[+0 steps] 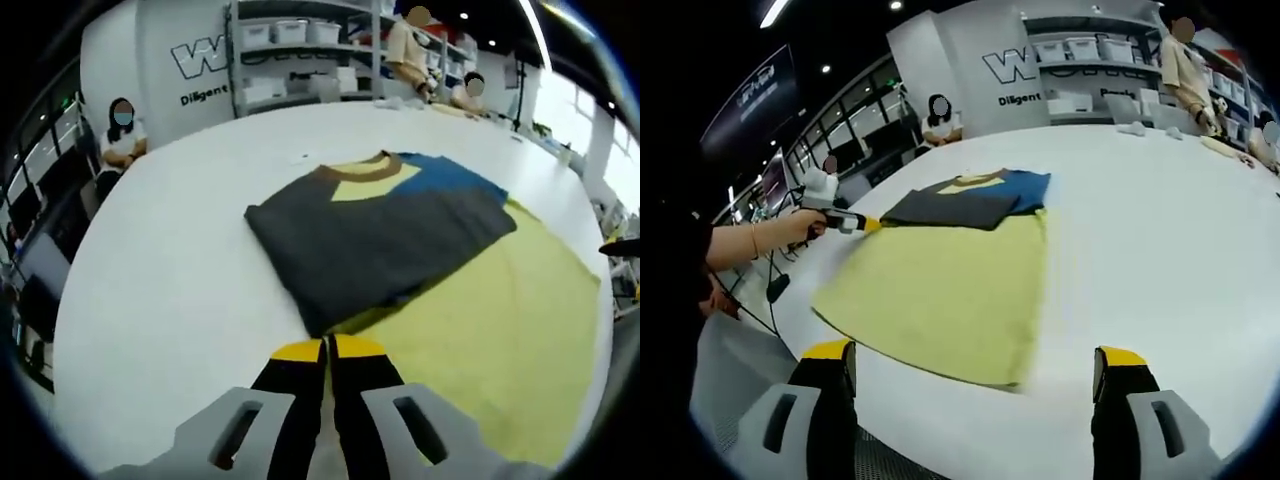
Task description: Fold the garment on the visible template until the final outline fits inside the template.
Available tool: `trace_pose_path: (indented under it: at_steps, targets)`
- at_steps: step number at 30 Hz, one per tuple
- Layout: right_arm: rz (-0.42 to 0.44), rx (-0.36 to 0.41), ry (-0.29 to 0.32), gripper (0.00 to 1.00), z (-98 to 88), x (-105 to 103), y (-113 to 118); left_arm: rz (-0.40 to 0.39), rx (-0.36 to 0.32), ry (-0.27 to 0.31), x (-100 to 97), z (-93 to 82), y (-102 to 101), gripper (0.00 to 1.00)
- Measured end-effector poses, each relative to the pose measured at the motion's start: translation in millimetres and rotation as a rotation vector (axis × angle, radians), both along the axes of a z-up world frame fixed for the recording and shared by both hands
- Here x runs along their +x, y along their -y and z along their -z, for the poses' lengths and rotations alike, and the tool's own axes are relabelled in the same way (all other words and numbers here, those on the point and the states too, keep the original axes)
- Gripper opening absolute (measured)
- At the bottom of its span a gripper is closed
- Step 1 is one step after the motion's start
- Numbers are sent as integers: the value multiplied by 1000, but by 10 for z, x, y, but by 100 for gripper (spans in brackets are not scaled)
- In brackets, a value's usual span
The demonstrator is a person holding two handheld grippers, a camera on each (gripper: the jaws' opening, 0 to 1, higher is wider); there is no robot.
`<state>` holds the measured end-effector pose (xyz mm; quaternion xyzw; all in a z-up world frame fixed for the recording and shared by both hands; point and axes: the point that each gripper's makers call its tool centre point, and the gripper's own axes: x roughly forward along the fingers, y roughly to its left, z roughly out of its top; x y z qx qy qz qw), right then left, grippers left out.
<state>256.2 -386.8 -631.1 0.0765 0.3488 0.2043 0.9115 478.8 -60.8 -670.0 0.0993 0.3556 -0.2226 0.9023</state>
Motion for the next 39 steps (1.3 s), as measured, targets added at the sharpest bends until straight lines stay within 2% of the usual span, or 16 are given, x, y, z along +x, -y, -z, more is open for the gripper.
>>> trace_pose_path:
  at_steps: [5, 9, 14, 17, 19, 24, 27, 30, 39]
  targets:
    - [-5, -1, -1, 97, 1, 11, -8, -1, 4, 0, -26, -19, -21, 0]
    - [-8, 4, -3, 98, -8, 17, -20, -48, -30, -20, -45, -28, -28, 1]
    - [-17, 11, -1, 99, -27, 20, -45, -35, -25, -13, -34, -39, -39, 6]
    - [-22, 17, 1, 99, -39, 22, -63, -33, -41, 0, -43, -92, -32, 18]
    - [-31, 10, 1, 99, -34, 21, -79, -22, -52, 19, -52, -139, -13, 22]
    - [-39, 16, 2, 99, -46, 27, -116, -41, -88, 26, -65, -224, -13, 40]
    - [-41, 17, 4, 99, -48, 31, -131, -35, -88, 30, -122, -268, -6, 47]
    - [-46, 20, 4, 99, -47, 32, -156, -48, -117, 34, -171, -301, 0, 60]
    - [-65, 21, 7, 99, -54, 55, -225, -36, -105, 64, -315, -358, 3, 88]
